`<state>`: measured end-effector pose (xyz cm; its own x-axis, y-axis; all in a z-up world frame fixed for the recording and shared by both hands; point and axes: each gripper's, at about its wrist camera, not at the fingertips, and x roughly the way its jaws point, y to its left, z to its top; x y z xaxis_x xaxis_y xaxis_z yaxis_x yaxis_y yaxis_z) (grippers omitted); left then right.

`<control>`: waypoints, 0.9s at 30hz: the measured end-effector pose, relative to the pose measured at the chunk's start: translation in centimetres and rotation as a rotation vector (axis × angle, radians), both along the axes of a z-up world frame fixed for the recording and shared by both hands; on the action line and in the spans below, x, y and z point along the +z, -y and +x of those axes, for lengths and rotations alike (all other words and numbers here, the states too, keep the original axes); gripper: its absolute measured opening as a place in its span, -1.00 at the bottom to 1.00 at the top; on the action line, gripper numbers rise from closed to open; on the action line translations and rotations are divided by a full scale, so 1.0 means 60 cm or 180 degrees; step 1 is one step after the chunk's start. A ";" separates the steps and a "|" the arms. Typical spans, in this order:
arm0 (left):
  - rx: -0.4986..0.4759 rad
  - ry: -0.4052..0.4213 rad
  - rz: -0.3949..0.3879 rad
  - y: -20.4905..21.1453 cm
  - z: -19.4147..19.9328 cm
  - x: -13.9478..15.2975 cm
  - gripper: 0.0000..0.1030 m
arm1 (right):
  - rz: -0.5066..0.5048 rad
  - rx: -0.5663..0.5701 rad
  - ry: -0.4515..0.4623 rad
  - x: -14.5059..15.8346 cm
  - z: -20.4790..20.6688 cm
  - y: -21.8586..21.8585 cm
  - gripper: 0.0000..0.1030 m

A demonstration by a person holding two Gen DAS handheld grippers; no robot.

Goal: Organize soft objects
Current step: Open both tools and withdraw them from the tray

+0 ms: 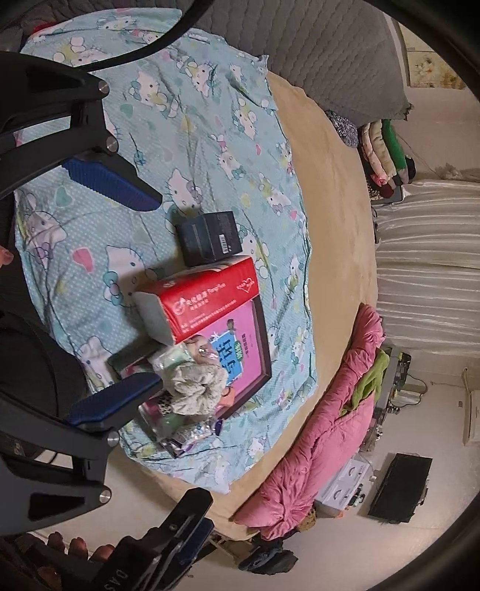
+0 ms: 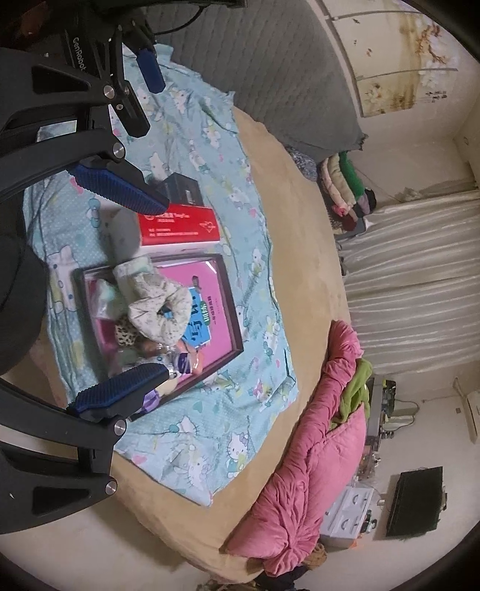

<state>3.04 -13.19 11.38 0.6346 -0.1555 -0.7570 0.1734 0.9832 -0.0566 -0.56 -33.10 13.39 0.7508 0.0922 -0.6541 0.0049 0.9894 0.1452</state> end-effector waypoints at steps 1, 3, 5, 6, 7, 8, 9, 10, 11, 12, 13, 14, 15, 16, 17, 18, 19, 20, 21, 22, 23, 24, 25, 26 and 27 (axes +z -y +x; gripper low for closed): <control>0.0001 -0.0001 0.0012 0.001 -0.004 -0.001 0.72 | 0.0014 -0.0009 -0.0012 -0.002 -0.004 0.000 0.62; 0.0002 0.0003 0.0037 0.003 -0.012 -0.003 0.72 | 0.0026 -0.0019 -0.0031 -0.005 -0.010 -0.002 0.62; 0.0002 -0.0005 0.0051 0.005 -0.019 -0.005 0.72 | 0.0022 -0.0037 -0.0054 -0.008 -0.014 -0.004 0.62; -0.0003 -0.0014 0.0059 0.006 -0.022 -0.007 0.72 | 0.0017 -0.0045 -0.0056 -0.010 -0.017 -0.006 0.62; -0.0010 -0.0015 0.0067 0.007 -0.024 -0.008 0.72 | 0.0013 -0.0058 -0.0068 -0.012 -0.020 -0.008 0.62; -0.0020 -0.0018 0.0089 0.008 -0.028 -0.010 0.72 | -0.0001 -0.0059 -0.0084 -0.014 -0.023 -0.010 0.62; -0.0016 -0.0017 0.0100 0.009 -0.029 -0.011 0.72 | -0.0029 -0.0033 -0.0109 -0.019 -0.025 -0.014 0.62; 0.0000 -0.0015 0.0107 0.009 -0.032 -0.012 0.72 | -0.0056 -0.0038 -0.0129 -0.022 -0.027 -0.016 0.62; 0.0009 -0.0017 0.0103 0.009 -0.035 -0.014 0.72 | -0.0069 -0.0041 -0.0137 -0.025 -0.029 -0.017 0.62; 0.0010 -0.0016 0.0099 0.009 -0.038 -0.015 0.72 | -0.0078 -0.0034 -0.0153 -0.029 -0.031 -0.019 0.62; 0.0013 -0.0016 0.0102 0.008 -0.040 -0.017 0.72 | -0.0117 -0.0044 -0.0163 -0.034 -0.034 -0.023 0.62; 0.0018 -0.0031 0.0120 0.007 -0.042 -0.020 0.72 | -0.0186 -0.0045 -0.0151 -0.036 -0.038 -0.027 0.62; 0.0022 -0.0041 0.0128 0.007 -0.044 -0.022 0.72 | -0.0232 -0.0034 -0.0150 -0.038 -0.040 -0.030 0.62; 0.0033 -0.0050 0.0132 0.006 -0.046 -0.025 0.72 | -0.0245 -0.0030 -0.0161 -0.041 -0.042 -0.031 0.62; 0.0042 -0.0063 0.0138 0.006 -0.048 -0.029 0.72 | -0.0231 -0.0037 -0.0174 -0.045 -0.045 -0.032 0.62; 0.0046 -0.0081 0.0142 0.006 -0.050 -0.033 0.72 | -0.0225 -0.0050 -0.0191 -0.049 -0.047 -0.032 0.62; 0.0057 -0.0098 0.0147 0.005 -0.052 -0.037 0.72 | -0.0230 -0.0064 -0.0220 -0.054 -0.050 -0.033 0.62; 0.0068 -0.0115 0.0155 0.005 -0.054 -0.042 0.72 | -0.0235 -0.0061 -0.0240 -0.058 -0.050 -0.033 0.62; 0.0073 -0.0125 0.0158 0.004 -0.055 -0.045 0.72 | -0.0241 -0.0056 -0.0286 -0.065 -0.051 -0.034 0.62; 0.0088 -0.0137 0.0162 0.004 -0.057 -0.048 0.72 | -0.0254 -0.0064 -0.0321 -0.070 -0.051 -0.035 0.62; 0.0112 -0.0147 0.0165 0.003 -0.060 -0.053 0.72 | -0.0258 -0.0067 -0.0346 -0.076 -0.053 -0.036 0.62; 0.0121 -0.0150 0.0164 0.003 -0.061 -0.055 0.72 | -0.0254 -0.0072 -0.0382 -0.084 -0.055 -0.037 0.62; 0.0122 -0.0157 0.0164 0.003 -0.062 -0.058 0.72 | -0.0254 -0.0078 -0.0400 -0.088 -0.054 -0.037 0.62; 0.0124 -0.0170 0.0173 0.005 -0.064 -0.062 0.72 | -0.0246 -0.0080 -0.0420 -0.093 -0.054 -0.036 0.62; 0.0122 -0.0173 0.0174 0.005 -0.066 -0.063 0.72 | -0.0241 -0.0088 -0.0443 -0.098 -0.054 -0.036 0.62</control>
